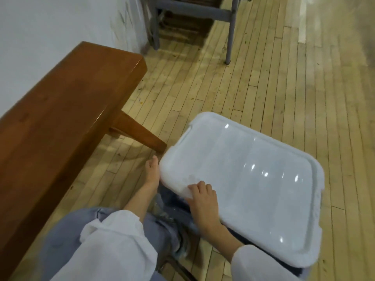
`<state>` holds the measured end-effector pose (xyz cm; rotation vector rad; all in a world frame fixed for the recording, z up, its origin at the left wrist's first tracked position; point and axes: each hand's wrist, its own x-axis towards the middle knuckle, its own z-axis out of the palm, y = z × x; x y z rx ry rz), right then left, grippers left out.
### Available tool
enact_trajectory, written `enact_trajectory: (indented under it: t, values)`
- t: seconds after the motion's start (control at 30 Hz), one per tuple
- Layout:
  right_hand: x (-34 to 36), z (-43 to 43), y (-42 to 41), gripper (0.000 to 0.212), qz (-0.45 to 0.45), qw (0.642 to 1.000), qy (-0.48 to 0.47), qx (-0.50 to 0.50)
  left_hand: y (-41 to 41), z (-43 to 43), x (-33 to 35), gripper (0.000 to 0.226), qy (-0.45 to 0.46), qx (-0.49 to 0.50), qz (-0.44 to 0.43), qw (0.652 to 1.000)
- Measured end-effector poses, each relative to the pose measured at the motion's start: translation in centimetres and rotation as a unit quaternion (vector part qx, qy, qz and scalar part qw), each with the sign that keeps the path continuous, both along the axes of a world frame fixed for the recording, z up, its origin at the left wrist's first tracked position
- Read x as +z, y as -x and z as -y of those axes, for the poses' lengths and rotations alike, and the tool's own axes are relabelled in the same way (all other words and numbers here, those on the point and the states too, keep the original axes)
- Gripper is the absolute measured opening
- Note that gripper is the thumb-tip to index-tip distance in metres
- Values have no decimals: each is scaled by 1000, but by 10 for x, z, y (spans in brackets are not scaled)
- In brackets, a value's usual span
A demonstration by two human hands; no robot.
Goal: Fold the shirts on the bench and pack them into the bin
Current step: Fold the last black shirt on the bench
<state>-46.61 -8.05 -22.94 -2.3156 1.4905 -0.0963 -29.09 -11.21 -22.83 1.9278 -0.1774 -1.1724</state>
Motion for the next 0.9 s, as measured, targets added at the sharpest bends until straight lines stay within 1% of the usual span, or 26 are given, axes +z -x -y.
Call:
enact_trajectory:
  t: [0.07,0.13,0.17,0.23,0.27,0.37,0.43,0.5,0.57,0.63,0.7,0.73,0.8,0.9]
  values:
    - [-9,-28,-2,39,-9,1000,-18,23,3,-7,6,49,-18,-57,21,998]
    - [-17,-46,0,43,-10,999,-28,45,5,-14,5,54,-72,-140,41,987]
    - [-19,-53,0,46,-5,998,-33,54,3,-20,2,56,-102,-182,69,976]
    - [-23,-60,4,49,1,997,-33,69,-1,-30,-3,49,-142,-252,132,948]
    - [-25,-60,6,50,0,997,-32,76,-3,-33,-4,47,-153,-273,145,939]
    - [-34,-59,13,51,-20,994,-43,101,-5,-36,-8,50,-175,-308,121,927]
    - [-38,-56,14,54,-26,993,-46,108,-5,-36,-10,47,-192,-329,130,915]
    - [-39,-50,11,52,-13,992,-39,116,-4,-34,-11,47,-201,-324,124,916]
    - [-39,-36,7,44,-7,990,-37,135,-4,-28,-11,50,-229,-297,79,924]
    - [-36,-9,-4,56,-19,990,-54,131,-5,-21,-7,48,-263,-260,25,929]
    - [-32,25,-18,69,-45,990,-87,99,-4,-14,-8,43,-294,-263,12,919]
    - [-31,42,-28,73,-56,991,-87,81,-2,-9,-11,43,-299,-263,16,917]
    - [-29,76,-46,81,-81,991,-89,59,5,1,-19,51,-274,-222,21,936]
    - [-31,112,-65,96,-106,987,-99,67,6,24,-34,71,-176,-139,62,973]
